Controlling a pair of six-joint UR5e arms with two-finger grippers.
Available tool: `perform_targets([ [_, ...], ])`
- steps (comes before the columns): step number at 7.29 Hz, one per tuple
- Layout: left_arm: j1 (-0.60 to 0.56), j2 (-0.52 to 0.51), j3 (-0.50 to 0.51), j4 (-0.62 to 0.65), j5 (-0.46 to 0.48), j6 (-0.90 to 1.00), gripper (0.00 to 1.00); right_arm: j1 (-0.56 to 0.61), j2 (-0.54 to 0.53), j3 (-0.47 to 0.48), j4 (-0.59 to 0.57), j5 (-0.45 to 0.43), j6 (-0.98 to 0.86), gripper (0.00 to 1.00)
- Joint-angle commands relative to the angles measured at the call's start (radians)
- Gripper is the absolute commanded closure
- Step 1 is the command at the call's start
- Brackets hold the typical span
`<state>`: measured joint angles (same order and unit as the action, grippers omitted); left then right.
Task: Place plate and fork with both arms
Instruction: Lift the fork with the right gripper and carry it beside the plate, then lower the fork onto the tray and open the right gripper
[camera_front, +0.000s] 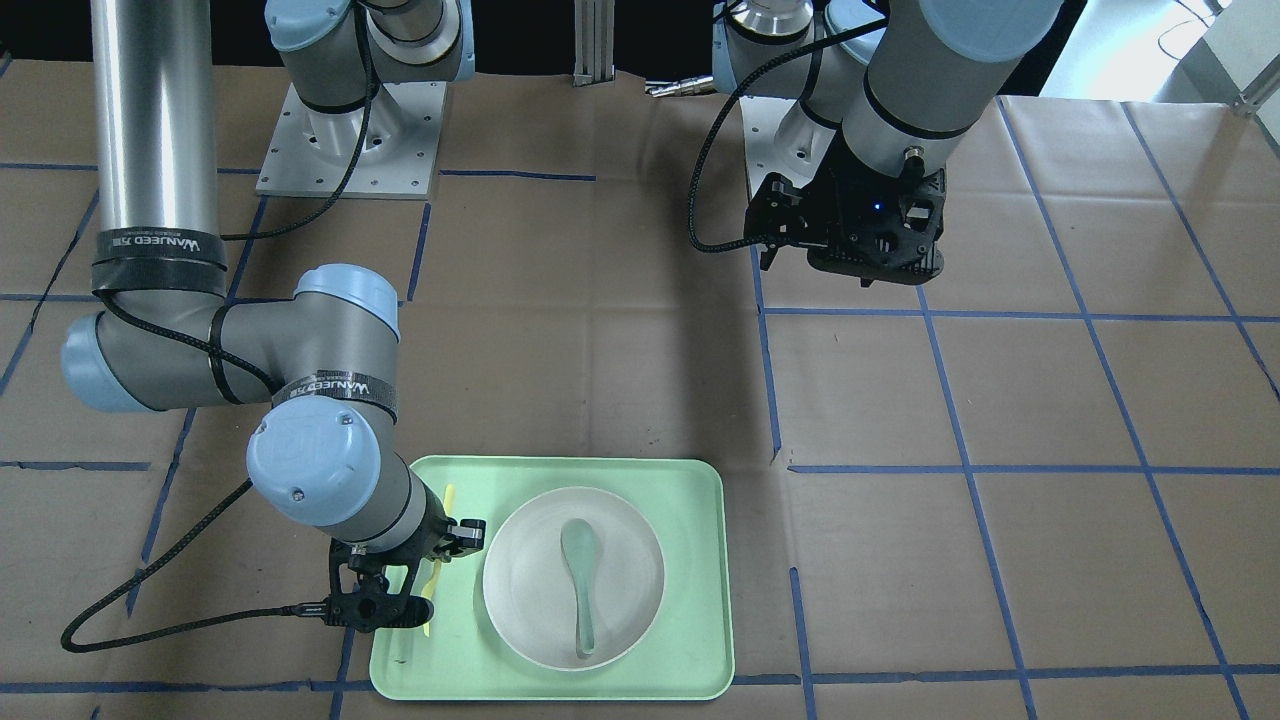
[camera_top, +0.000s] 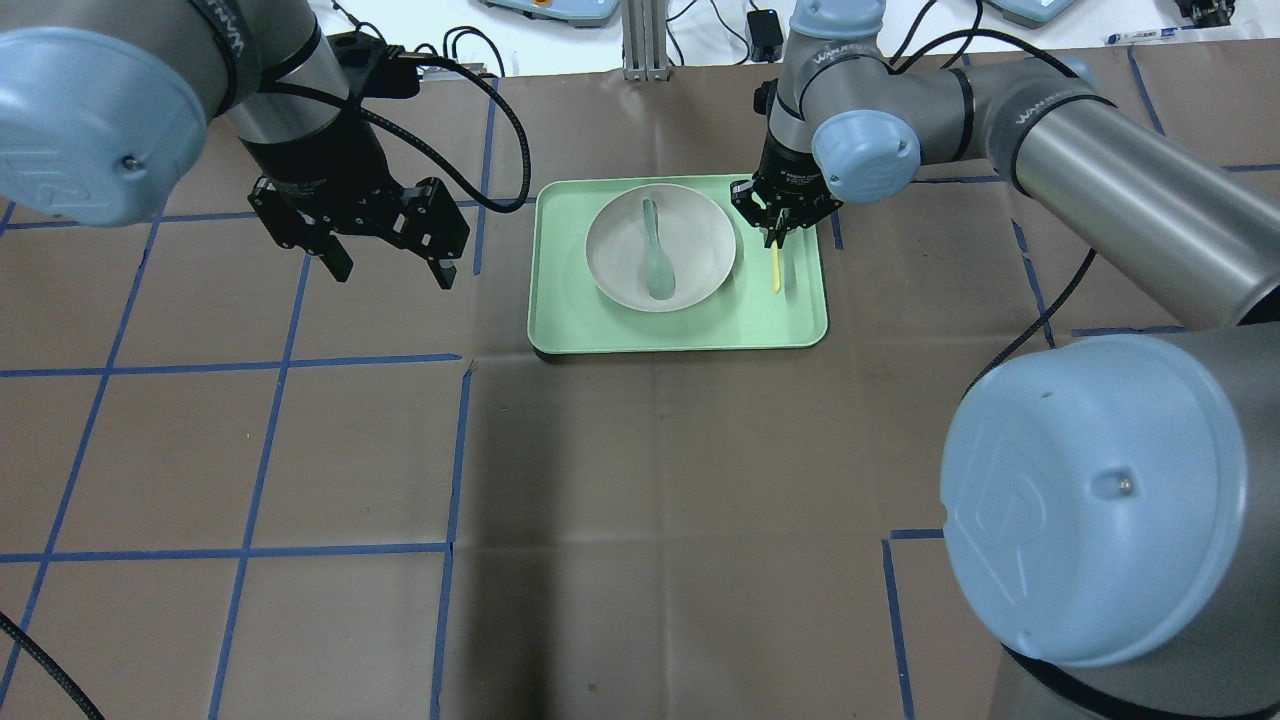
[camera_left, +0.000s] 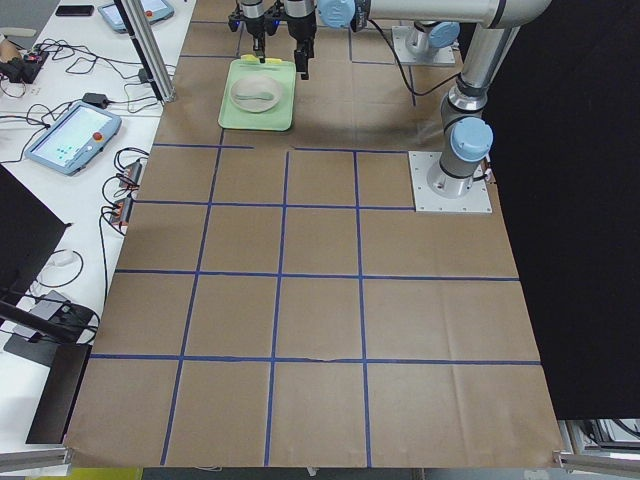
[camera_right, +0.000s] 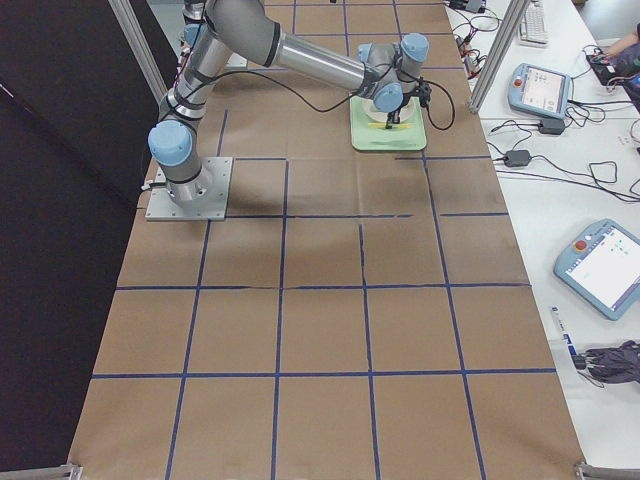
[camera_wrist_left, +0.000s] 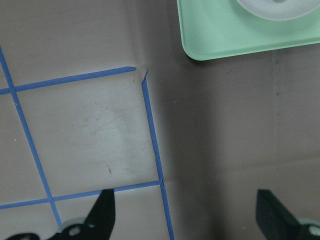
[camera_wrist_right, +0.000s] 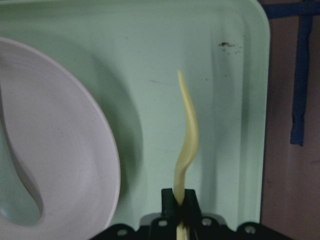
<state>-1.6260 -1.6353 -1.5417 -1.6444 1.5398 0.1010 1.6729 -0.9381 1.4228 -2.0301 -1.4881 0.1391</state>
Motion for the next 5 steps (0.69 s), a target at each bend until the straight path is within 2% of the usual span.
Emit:
perform_targets([
  [1, 0.000, 0.000, 0.000, 0.000, -0.001, -0.001, 0.00, -0.001, 0.036, 0.027, -0.084, -0.003, -0.004, 1.00],
  [2, 0.000, 0.000, 0.000, 0.000, -0.001, -0.001, 0.00, -0.002, 0.039, 0.027, -0.085, -0.006, -0.003, 1.00],
  [3, 0.000, 0.000, 0.000, 0.000, -0.001, -0.001, 0.00, -0.002, 0.044, 0.028, -0.085, -0.009, -0.001, 0.83],
  [4, 0.000, 0.000, 0.002, 0.002, -0.001, -0.001, 0.00, -0.002, 0.039, 0.024, -0.085, -0.011, -0.001, 0.27],
  [5, 0.000, 0.000, 0.002, 0.002, -0.001, -0.001, 0.00, -0.004, 0.035, 0.018, -0.085, -0.011, -0.001, 0.10],
])
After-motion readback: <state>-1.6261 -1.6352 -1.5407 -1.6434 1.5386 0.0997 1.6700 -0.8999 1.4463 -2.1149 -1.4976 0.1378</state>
